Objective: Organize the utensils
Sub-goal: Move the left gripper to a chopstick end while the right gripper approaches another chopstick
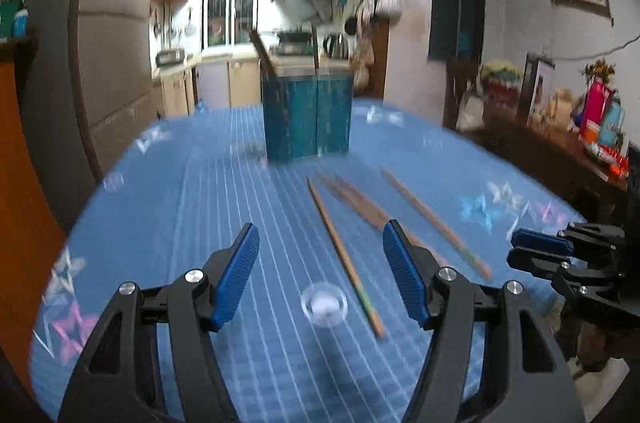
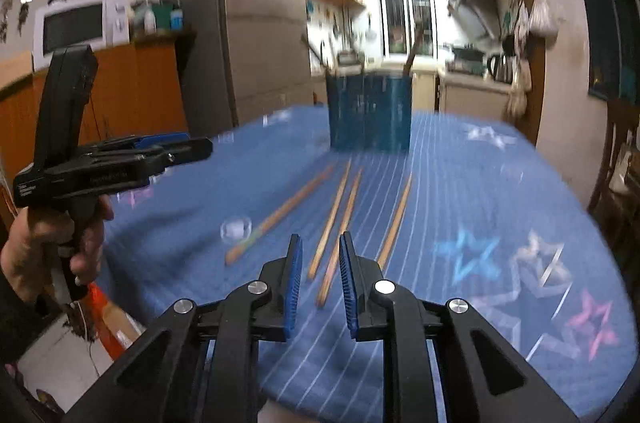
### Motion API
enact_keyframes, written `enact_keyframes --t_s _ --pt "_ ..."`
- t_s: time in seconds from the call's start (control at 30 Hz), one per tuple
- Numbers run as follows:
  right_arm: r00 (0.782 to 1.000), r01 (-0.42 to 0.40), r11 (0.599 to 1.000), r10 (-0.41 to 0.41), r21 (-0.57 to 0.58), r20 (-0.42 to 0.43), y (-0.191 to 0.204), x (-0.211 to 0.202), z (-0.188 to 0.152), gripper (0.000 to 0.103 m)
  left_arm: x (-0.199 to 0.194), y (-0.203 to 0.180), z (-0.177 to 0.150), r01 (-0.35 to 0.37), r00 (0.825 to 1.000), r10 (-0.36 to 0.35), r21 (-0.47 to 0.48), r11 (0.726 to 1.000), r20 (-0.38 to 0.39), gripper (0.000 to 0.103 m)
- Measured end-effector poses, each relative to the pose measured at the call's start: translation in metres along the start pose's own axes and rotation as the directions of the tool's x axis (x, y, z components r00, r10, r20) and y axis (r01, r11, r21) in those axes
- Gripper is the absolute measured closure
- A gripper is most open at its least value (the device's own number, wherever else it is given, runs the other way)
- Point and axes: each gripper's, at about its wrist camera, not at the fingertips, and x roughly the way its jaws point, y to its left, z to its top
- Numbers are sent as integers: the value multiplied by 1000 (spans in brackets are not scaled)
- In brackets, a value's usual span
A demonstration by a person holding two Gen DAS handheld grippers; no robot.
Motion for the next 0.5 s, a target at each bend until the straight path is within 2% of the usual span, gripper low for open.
enact_keyframes --t_s 0.23,0.33,0.5 --pt "998 25 999 -24 20 -52 1 26 -22 82 14 -10 -45 31 997 -33 -22 999 -72 42" --pt "998 26 1000 -25 8 -56 6 34 -23 82 18 -18 -53 42 995 -42 -4 999 -90 48" --pt "997 39 999 -38 5 -60 7 40 -23 83 24 -29 -62 42 994 -41 4 999 -101 65"
